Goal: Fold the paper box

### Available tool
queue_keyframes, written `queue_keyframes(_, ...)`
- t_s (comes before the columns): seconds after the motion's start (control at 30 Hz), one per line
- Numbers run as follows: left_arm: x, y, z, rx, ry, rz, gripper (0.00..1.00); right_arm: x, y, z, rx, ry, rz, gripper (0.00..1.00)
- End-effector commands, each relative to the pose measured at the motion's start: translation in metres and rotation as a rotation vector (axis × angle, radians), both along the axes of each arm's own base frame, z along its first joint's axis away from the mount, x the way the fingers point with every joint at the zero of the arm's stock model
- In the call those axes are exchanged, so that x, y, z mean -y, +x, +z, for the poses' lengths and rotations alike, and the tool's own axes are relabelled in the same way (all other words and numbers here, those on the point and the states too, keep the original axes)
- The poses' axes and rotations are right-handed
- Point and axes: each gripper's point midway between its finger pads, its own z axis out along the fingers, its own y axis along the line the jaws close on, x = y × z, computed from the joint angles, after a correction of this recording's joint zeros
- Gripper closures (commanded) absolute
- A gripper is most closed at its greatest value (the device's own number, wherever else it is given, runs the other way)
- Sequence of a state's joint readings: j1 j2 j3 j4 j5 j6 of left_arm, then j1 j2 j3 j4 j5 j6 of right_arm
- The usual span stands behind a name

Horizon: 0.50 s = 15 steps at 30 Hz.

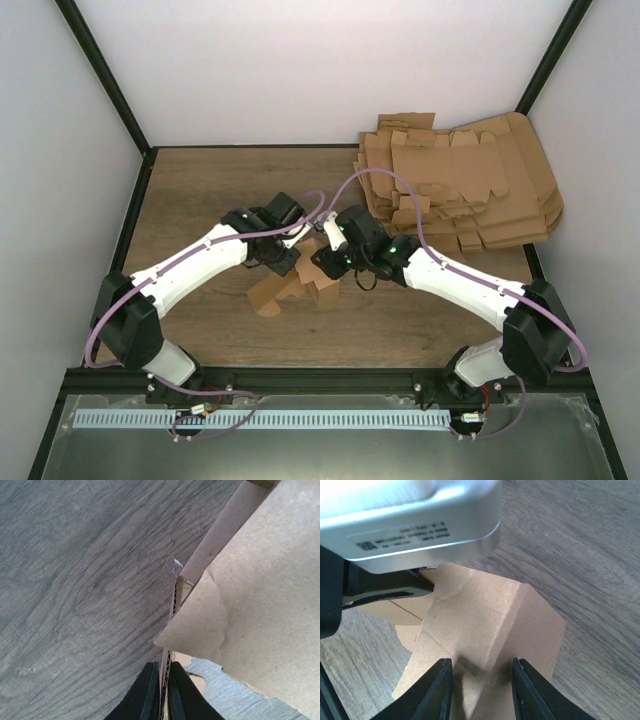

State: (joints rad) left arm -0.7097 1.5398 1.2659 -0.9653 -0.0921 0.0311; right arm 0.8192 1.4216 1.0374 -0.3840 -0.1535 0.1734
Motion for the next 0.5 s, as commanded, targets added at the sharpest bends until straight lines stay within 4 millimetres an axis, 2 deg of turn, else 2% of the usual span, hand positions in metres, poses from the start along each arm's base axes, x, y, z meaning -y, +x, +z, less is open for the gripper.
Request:
queue_keyframes(0.0, 0.002, 0.010, 0.006, 0.043, 0.013, -0.006, 0.93, 0.020, -0.002, -0.023, -0.034, -0.139, -0.043, 0.65)
queue_keyframes(0.47, 0.007, 0.009, 0.010, 0.050, -0.013, -0.039, 0.92, 0.033, 0.008, -0.019, 0.018, -0.189, -0.102, 0.64)
